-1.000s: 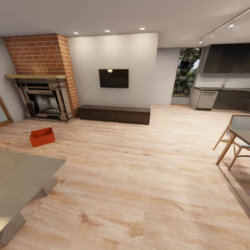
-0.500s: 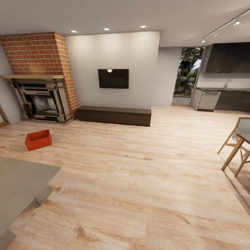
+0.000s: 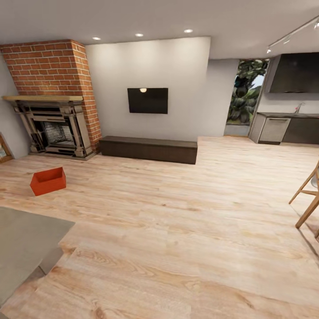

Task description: Move the two storage containers from the living room to the garage. In the garage, place one container on the floor and stack the other container on top of it (either order is fine).

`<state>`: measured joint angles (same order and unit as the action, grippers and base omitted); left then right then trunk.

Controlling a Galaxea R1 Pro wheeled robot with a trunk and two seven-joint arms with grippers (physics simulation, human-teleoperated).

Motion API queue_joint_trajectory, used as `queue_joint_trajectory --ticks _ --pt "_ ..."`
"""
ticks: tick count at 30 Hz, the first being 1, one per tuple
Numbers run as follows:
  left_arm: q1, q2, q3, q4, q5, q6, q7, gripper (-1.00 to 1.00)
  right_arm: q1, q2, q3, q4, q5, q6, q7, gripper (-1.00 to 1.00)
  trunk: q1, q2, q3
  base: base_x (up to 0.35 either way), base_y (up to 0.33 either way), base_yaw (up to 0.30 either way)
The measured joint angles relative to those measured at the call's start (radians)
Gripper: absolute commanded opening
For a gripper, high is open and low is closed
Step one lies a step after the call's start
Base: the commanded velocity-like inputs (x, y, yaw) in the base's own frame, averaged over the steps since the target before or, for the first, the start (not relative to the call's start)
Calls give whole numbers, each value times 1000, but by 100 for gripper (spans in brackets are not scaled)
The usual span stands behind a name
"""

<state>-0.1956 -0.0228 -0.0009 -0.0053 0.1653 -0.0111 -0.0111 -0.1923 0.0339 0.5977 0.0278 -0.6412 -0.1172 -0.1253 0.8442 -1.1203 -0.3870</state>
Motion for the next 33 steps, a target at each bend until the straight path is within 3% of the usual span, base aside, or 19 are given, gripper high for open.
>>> queue_joint_trajectory --ticks 33 --pt "0 0 0 0 0 0 0 100 0 -1 0 0 0 0 0 100 0 0 0 323 0 11"
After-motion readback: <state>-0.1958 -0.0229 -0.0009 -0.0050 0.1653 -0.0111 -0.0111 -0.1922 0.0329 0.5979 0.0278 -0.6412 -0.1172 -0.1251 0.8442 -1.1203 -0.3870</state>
